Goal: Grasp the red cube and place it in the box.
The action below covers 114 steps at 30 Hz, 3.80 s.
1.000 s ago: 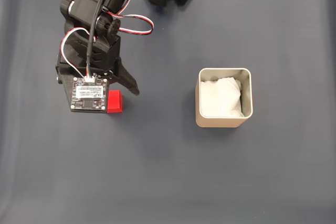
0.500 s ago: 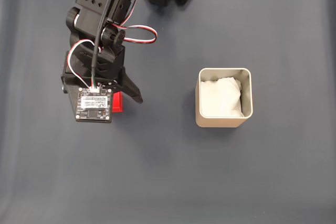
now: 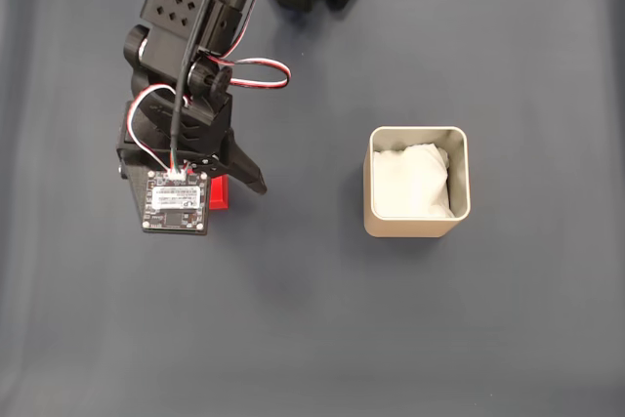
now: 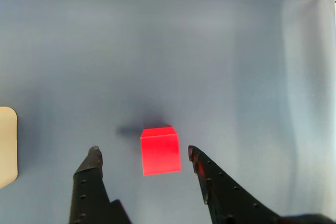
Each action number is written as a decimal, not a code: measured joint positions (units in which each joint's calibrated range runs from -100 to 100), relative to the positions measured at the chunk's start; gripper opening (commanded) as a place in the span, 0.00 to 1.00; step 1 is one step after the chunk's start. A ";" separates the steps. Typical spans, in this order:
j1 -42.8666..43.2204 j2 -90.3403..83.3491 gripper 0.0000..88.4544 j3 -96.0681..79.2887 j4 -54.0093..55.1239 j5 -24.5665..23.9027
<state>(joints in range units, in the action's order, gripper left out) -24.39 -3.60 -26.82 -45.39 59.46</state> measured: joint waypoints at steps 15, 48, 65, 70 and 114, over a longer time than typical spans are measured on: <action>0.82 2.69 0.42 0.00 2.25 0.00; 0.82 -5.11 0.00 -1.09 -7.38 4.59; 7.52 -21.07 0.00 0.18 -23.82 4.35; 12.07 -23.93 0.00 1.91 -25.26 4.30; 36.20 -16.91 0.01 14.18 -24.86 -1.03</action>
<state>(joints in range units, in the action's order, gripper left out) 11.81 -20.50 -12.64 -70.25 58.44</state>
